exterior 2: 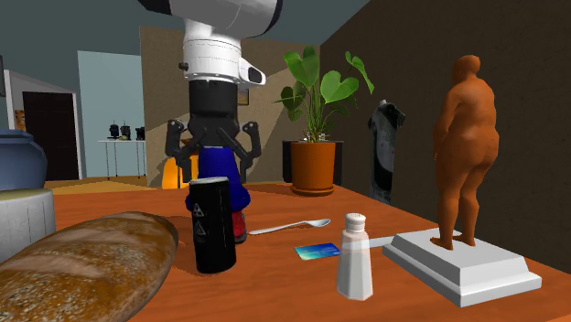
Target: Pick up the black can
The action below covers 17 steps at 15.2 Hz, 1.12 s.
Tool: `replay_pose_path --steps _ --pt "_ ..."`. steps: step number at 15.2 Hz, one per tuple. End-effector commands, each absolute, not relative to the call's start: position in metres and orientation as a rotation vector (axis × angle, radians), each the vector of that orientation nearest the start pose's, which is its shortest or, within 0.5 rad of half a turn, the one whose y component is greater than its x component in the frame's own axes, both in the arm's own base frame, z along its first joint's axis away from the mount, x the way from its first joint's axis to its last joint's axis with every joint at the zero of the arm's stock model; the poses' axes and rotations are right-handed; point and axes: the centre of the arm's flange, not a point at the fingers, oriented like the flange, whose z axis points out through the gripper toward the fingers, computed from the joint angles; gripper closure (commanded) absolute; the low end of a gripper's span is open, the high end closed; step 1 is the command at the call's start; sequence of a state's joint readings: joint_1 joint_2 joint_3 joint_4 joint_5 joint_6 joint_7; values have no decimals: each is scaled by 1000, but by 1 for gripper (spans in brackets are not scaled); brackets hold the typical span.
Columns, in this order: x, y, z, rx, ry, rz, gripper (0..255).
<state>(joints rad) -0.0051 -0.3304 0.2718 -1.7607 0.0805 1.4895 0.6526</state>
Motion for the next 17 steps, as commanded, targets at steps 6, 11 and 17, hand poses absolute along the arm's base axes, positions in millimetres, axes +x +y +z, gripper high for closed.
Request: replay_pose_path --steps 6,11,17 --pt "421 148 671 -3090 616 2 255" --pt "417 147 677 -3090 615 2 255" --pt "417 147 709 -3091 615 2 255"
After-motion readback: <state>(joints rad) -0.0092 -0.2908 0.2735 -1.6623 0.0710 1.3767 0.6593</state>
